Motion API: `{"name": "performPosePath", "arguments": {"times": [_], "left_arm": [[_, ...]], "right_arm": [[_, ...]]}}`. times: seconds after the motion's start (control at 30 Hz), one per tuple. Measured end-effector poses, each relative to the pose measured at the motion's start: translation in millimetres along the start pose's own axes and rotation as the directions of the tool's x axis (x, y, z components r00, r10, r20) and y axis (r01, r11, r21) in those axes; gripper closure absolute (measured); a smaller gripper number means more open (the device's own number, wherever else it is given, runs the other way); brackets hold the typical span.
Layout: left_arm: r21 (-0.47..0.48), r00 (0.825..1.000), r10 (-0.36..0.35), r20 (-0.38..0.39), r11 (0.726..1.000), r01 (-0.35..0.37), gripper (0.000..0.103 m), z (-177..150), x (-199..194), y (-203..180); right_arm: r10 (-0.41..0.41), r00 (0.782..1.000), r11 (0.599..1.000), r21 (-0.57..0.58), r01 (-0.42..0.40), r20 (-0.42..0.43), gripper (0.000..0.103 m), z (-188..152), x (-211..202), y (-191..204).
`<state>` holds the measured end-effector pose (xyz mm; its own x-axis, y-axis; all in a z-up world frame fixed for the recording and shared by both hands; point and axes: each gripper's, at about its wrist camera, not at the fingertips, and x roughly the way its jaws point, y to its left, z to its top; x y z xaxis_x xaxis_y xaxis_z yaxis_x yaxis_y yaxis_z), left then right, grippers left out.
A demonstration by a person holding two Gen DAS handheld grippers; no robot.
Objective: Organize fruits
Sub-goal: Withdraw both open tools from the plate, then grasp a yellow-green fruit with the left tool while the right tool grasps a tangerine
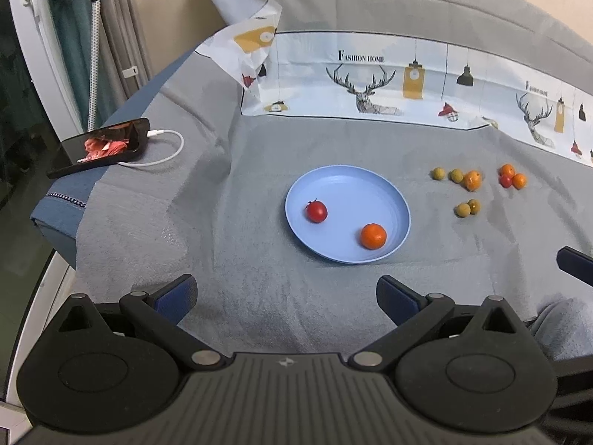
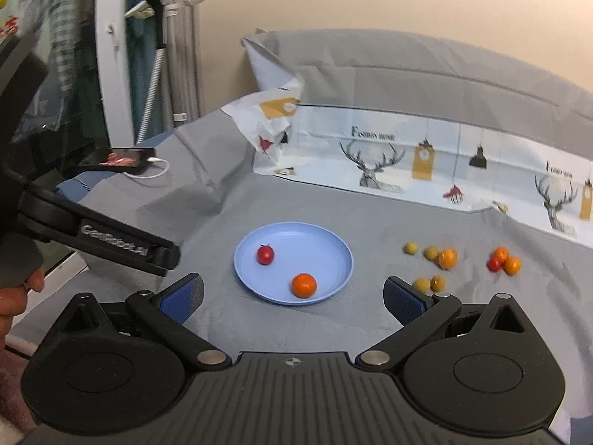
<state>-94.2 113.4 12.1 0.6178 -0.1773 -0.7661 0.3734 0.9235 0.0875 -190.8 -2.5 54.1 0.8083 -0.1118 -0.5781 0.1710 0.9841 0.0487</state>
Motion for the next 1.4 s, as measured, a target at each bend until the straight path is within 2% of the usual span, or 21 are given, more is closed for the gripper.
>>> {"name": "performPosePath", "arguments": {"times": [0.23, 0.43, 0.53, 0.7, 0.83, 0.93, 1.03, 1.13, 1.2, 1.3, 1.4], "left_arm": [[0.035, 0.998, -0.016, -0.064, 0.999, 0.018, 0.000, 22, 28, -23], [0.104, 0.992, -0.066, -0.107, 0.992, 0.077, 0.000, 45, 63, -71], [0.140, 0.985, -0.093, -0.144, 0.984, 0.114, 0.000, 57, 89, -103], [0.227, 0.973, -0.145, -0.179, 0.956, 0.185, 0.000, 77, 135, -166], [0.316, 0.963, -0.181, -0.199, 0.919, 0.238, 0.000, 89, 175, -219], [0.353, 0.961, -0.172, -0.215, 0.904, 0.240, 0.000, 93, 207, -248], [0.369, 0.958, -0.154, -0.244, 0.899, 0.238, 0.000, 98, 245, -269], [0.375, 0.948, -0.128, -0.290, 0.896, 0.236, 0.000, 102, 284, -282], [0.368, 0.938, -0.120, -0.325, 0.898, 0.242, 0.000, 103, 305, -286], [0.338, 0.922, -0.147, -0.358, 0.900, 0.275, 0.000, 105, 325, -285], [0.331, 0.916, -0.172, -0.361, 0.895, 0.299, 0.000, 109, 330, -284]], "right_arm": [[-0.073, 0.997, 0.991, 0.114, 0.076, -0.028, 0.001, -7, 20, -40], [-0.200, 0.979, 0.954, 0.220, 0.205, -0.044, 0.001, -16, 29, -98], [-0.275, 0.959, 0.920, 0.273, 0.282, -0.065, 0.001, -21, 36, -135], [-0.404, 0.908, 0.838, 0.353, 0.416, -0.111, 0.001, -29, 54, -203], [-0.462, 0.873, 0.783, 0.391, 0.484, -0.156, 0.001, -34, 84, -256], [-0.490, 0.853, 0.758, 0.396, 0.519, -0.180, 0.001, -40, 116, -296], [-0.500, 0.843, 0.748, 0.391, 0.536, -0.198, 0.001, -44, 154, -331], [-0.507, 0.835, 0.756, 0.355, 0.550, -0.214, 0.001, -48, 200, -359], [-0.496, 0.839, 0.765, 0.345, 0.544, -0.224, 0.001, -50, 224, -373], [-0.476, 0.846, 0.778, 0.333, 0.532, -0.240, 0.001, -52, 260, -389], [-0.482, 0.839, 0.785, 0.300, 0.542, -0.254, 0.000, -54, 290, -395]]}}
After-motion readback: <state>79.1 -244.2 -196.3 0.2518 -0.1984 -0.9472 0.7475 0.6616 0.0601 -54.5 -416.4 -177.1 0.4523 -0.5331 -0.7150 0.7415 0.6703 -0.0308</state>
